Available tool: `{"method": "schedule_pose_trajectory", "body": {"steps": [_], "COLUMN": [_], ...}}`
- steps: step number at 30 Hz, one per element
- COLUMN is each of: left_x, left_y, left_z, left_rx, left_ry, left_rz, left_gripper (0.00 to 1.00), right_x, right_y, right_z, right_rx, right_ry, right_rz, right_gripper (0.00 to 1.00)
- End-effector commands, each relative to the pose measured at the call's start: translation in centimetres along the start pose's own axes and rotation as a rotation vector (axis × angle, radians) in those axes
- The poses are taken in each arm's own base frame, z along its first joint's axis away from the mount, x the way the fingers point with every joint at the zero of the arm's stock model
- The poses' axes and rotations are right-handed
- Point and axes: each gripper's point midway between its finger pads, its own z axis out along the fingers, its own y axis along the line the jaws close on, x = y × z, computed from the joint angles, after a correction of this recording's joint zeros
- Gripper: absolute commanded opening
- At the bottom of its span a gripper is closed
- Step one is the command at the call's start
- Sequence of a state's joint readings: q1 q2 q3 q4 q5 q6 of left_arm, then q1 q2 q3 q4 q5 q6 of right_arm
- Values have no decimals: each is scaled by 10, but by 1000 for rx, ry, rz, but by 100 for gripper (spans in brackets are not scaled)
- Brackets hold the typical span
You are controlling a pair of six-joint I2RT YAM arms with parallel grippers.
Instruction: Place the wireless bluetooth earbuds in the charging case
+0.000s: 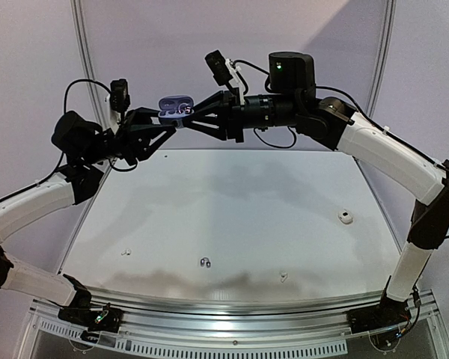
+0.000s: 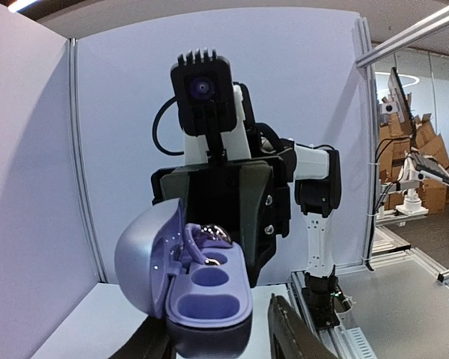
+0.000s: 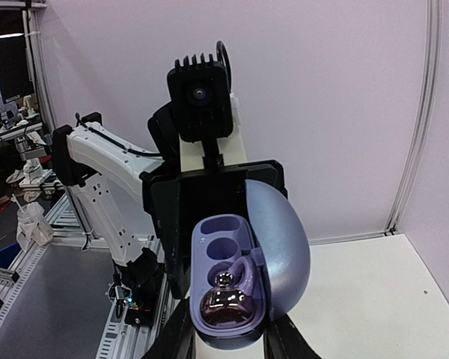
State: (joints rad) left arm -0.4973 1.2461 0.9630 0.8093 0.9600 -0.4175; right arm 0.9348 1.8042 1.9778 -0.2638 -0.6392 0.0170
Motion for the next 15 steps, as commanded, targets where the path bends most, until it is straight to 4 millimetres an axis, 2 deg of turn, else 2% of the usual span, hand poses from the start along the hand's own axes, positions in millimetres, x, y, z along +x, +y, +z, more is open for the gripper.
{"method": "schedule_pose_trajectory", "body": {"steps": [1, 7, 11, 15], "left_x": [-6, -5, -4, -3], "left_y": [-1, 2, 2, 3], "left_z": [4, 7, 8, 8], "left_rx": [30, 37, 39, 36], "left_ry": [15, 35, 40, 42], "left_rz": [-8, -27, -27, -30], "left_gripper": [39, 18, 15, 5], "right_x": [-6, -5, -6, -6], "right_y": [0, -1, 0, -1], "right_z": [1, 0, -1, -1], "right_rx": [3, 13, 15, 17], "right_ry": [-6, -1, -2, -2], "right_rz": [-39, -51, -58, -59], "right_gripper": [17, 16, 16, 16]}}
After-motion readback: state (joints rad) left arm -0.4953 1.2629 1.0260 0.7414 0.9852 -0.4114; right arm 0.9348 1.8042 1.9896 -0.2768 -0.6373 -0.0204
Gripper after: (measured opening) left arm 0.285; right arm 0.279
